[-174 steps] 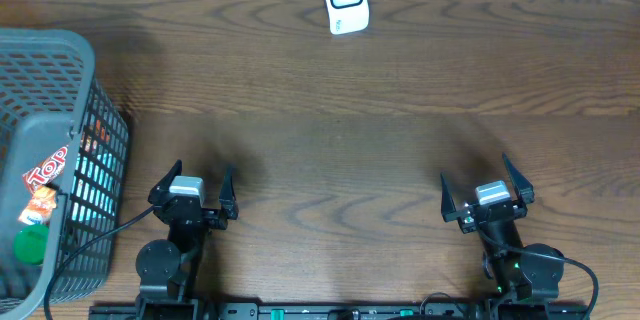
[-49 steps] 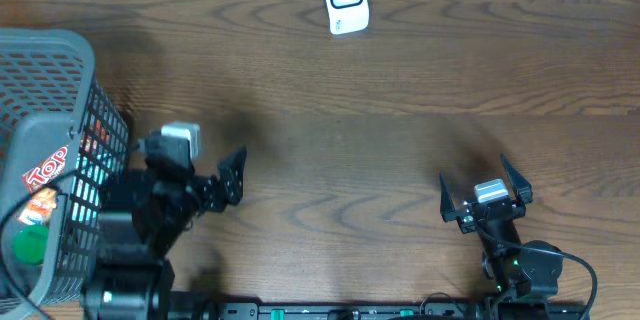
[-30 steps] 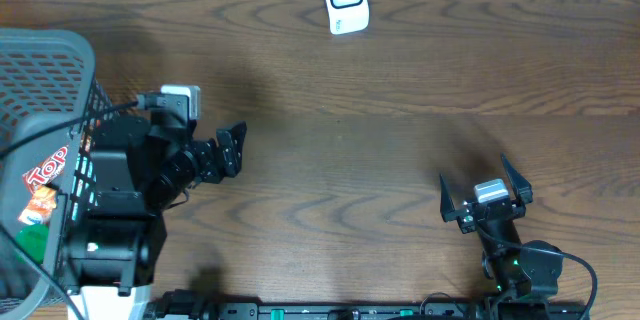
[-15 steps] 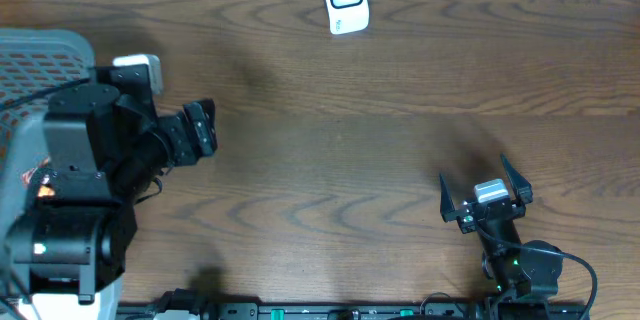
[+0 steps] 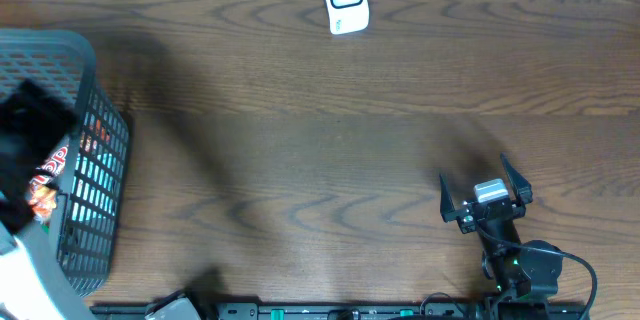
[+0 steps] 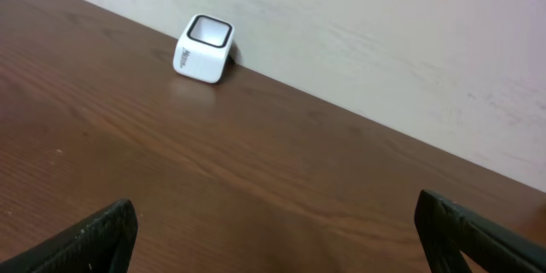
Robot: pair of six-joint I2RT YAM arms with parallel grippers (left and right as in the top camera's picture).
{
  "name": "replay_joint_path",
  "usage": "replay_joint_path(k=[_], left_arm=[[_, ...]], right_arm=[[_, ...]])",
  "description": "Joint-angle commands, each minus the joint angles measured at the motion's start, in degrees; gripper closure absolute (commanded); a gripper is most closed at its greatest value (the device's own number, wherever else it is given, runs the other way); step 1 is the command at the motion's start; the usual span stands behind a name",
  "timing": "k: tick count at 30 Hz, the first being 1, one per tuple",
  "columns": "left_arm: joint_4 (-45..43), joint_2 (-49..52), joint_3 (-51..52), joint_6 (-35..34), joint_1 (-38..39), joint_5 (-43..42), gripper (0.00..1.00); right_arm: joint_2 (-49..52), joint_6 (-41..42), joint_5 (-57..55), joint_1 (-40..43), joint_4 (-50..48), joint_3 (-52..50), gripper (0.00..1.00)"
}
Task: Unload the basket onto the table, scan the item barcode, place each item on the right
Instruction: 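Move the left gripper into the basket and grasp the green-lidded jar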
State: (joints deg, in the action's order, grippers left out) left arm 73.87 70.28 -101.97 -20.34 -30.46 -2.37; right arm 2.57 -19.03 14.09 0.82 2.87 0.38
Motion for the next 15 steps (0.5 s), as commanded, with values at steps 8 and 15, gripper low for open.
replay_joint_path(k=[8,15], left_arm=[[5.8,7.2,3.2,-14.0,-17.8,1.8,0.14],[3.1,7.3,15.1,-16.4,-25.5,1.8,0.14]], right_arm=[[0.0,0.8,-0.3,-0.9,0.3,0.0,0.01],[0.1,0.8,-0.3,-0.9,0.3,0.0,0.01]])
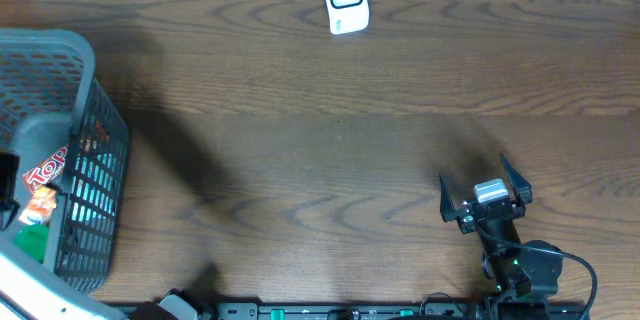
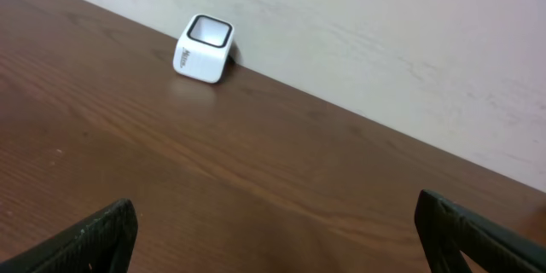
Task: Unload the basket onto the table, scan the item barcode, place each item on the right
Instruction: 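Move the left gripper into the basket and grasp the green-lidded jar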
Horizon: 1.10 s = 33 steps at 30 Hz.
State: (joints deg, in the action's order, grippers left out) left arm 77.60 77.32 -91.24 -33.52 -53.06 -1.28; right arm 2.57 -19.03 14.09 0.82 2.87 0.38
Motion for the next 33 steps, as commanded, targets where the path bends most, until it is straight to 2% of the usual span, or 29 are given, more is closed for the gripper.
replay_joint_path(k=[1,8,13,18,33], left_arm=[[-1.2,0.2,6.3,-3.9,-4.1,0.7,0.14],[-9.0,0.2,17.2,-4.3,-7.0,0.9,0.14],[-14.1,0.3,20.9,-4.3,-7.0,1.0,0.14],[-17.6,1.8,22.1,-4.3,-7.0,1.5,0.14],[-19.3,14.5,22.1,-3.4,-7.0,3.7,0.14]], right_arm=[[0.1,0.8,-0.3,-0.9,0.3,0.0,0.01],[0.1,0.8,-0.3,-0.9,0.3,0.0,0.01],[0.1,0.8,-0.3,-0.9,0.3,0.0,0.01],[0.1,0.8,-0.3,-0.9,0.3,0.0,0.01],[0.1,0.8,-0.3,-0.9,0.3,0.0,0.01]])
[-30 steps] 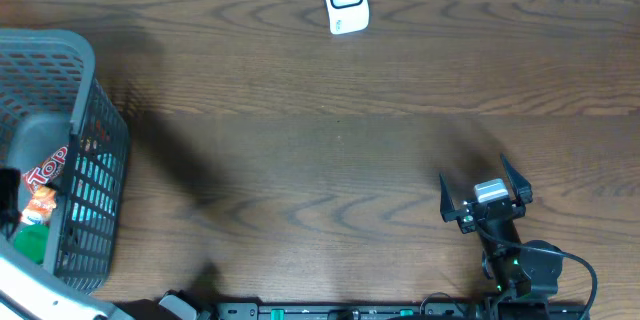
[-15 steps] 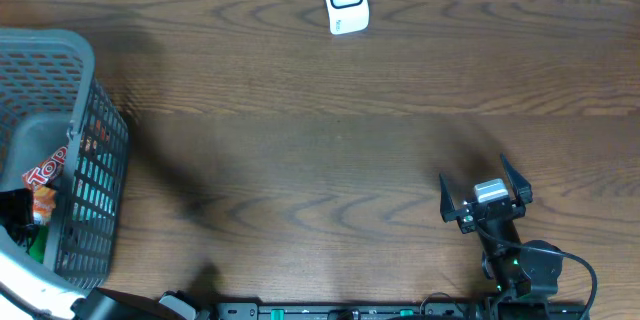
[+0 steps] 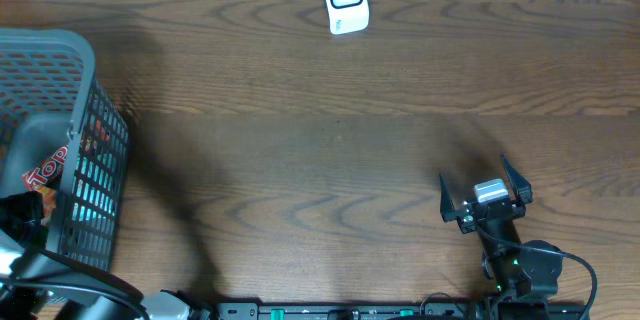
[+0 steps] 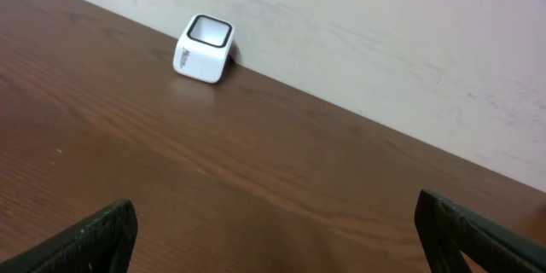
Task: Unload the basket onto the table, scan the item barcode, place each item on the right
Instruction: 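Move the left gripper into the basket and grasp the green-lidded jar, then lift the jar out with the left gripper and set it mid-table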
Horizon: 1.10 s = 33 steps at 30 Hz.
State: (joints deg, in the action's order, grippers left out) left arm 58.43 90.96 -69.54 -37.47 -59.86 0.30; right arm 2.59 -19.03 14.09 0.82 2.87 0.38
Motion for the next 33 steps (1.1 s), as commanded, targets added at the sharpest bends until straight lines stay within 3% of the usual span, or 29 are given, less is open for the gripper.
replay_joint_path(k=[1,30,33], left_arm=[[-0.3,1.3,0.4,0.5,-0.2,3.2,0.14],[-4.2,12.5,0.9,1.8,-0.2,4.1,0.14],[-4.2,13.0,0.9,1.9,-0.2,4.1,0.19]], right_arm=[[0.0,0.8,-0.3,-0.9,0.3,0.0,0.01],[0.0,0.8,-0.3,-0.9,0.3,0.0,0.01],[0.0,0.8,-0.3,-0.9,0.3,0.0,0.01]])
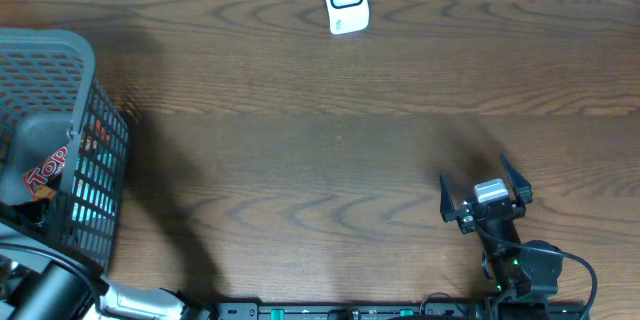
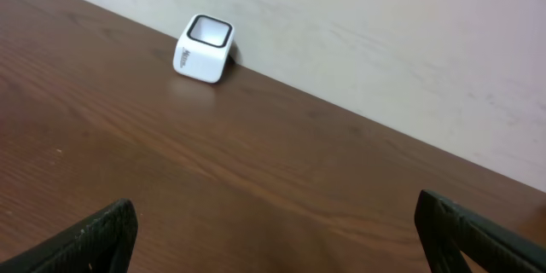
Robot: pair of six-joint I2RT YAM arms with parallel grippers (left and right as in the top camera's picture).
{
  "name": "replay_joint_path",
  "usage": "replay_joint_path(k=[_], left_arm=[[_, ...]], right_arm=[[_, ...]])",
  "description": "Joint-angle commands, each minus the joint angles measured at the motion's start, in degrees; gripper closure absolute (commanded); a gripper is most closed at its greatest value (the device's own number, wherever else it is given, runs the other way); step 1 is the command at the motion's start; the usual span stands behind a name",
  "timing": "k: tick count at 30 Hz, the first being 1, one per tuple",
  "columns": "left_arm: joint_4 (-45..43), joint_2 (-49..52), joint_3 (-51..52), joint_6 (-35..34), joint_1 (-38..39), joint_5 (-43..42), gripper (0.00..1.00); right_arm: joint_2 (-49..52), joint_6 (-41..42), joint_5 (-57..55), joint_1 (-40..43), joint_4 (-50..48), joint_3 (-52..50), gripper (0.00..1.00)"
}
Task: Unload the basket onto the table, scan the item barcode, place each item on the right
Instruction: 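Lift the jar out with the left gripper and set it mid-table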
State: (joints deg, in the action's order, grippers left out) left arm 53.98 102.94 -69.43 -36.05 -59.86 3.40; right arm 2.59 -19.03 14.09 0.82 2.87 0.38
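Observation:
The white barcode scanner stands at the table's far edge, its dark window facing up; the right wrist view shows the scanner (image 2: 203,48) against the wall. A red packet lettered "TOP" (image 1: 45,172) lies inside the grey mesh basket (image 1: 95,80) at the left. My right gripper (image 1: 472,168) rests low at the front right, open and holding nothing, far from both. In its own view the right gripper (image 2: 275,205) has bare table between its black fingers (image 2: 102,235). Only a link of my left arm (image 1: 55,288) shows at the bottom left corner; its gripper is out of view.
Cyan and red packaging (image 1: 92,180) shows through the basket's mesh wall. A pale wall (image 2: 384,43) rises right behind the scanner. The wooden table (image 1: 320,130) stretches between basket and right arm.
My left arm has shifted further into the bottom left corner, and the dark parts that were by the basket's front are gone. The red packet lies in the basket as before. The right arm is unmoved.
At first my left arm's dark end hung over the basket's left side, above the packets. Then it sat lower at the left edge, then at the bottom left corner, and now only one link shows. The right gripper stayed open and still throughout.

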Motion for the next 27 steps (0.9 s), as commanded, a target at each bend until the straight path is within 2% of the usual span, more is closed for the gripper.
replay_joint_path(k=[1,2,4,11,14,21,27], left_arm=[[0.3,1.1,0.7,0.7,-0.2,1.0,0.24],[0.3,1.0,0.7,1.3,-0.2,1.0,0.3],[0.3,1.0,0.7,1.8,-0.2,0.9,0.35],[3.8,0.4,-2.9,2.3,-0.2,-0.5,0.37],[5.6,-1.1,-6.0,4.4,-0.2,-4.3,0.37],[8.8,-8.8,-13.4,6.0,-0.2,-19.9,0.37],[4.9,-19.6,-15.3,4.9,-0.2,-45.2,0.38]], right_arm=[[0.0,0.8,-0.3,-0.9,0.3,0.0,0.01],[0.0,0.8,-0.3,-0.9,0.3,0.0,0.01],[0.0,0.8,-0.3,-0.9,0.3,0.0,0.01],[0.0,0.8,-0.3,-0.9,0.3,0.0,0.01],[0.0,0.8,-0.3,-0.9,0.3,0.0,0.01],[0.0,0.8,-0.3,-0.9,0.3,0.0,0.01],[0.0,0.8,-0.3,-0.9,0.3,0.0,0.01]])
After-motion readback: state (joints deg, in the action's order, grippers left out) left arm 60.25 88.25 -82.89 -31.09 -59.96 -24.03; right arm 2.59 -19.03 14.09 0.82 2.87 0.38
